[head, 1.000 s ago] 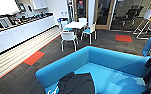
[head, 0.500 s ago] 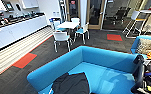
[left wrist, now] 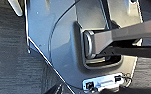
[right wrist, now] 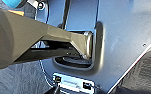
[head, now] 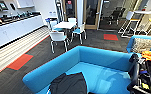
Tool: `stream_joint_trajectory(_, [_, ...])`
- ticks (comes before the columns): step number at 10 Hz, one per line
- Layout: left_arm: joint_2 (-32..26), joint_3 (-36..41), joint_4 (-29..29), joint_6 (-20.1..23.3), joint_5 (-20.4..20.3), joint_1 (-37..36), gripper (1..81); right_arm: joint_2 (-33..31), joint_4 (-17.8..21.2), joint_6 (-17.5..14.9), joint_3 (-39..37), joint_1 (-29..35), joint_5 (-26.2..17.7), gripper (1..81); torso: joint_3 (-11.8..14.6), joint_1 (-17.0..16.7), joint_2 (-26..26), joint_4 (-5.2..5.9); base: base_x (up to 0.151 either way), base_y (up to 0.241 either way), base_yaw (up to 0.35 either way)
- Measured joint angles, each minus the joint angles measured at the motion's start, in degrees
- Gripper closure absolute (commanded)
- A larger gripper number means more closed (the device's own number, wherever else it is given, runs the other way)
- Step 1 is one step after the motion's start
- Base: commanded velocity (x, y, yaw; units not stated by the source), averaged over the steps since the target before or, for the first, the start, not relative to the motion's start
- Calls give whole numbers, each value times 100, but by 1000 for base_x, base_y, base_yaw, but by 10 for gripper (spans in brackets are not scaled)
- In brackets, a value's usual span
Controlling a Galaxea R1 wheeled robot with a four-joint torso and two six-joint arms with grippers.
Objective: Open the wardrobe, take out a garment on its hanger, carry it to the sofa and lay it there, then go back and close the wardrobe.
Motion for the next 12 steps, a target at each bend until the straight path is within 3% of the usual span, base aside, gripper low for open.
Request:
stream_joint_trajectory(3, [223,-130,-2,0,4,-226,10,0,0,2,0,18,-4,10,2,2,0,0,0,0,0])
stream_joint_trajectory(6, [165,-149,-5,0,43,-146,10,5,-2,2,-5,2,-24,10,277,2,0,0,0,0,0])
stream_joint_trajectory(9, [200,-135,-2,0,39,-145,10,18,0,18,-13,-26,-48,10,350,0,-6,0,0,0,0])
stream_joint_trajectory(12, [197,-141,-2,0,41,-190,10,27,-2,21,-24,24,-37,10,352,8,-2,0,-82,0,0])
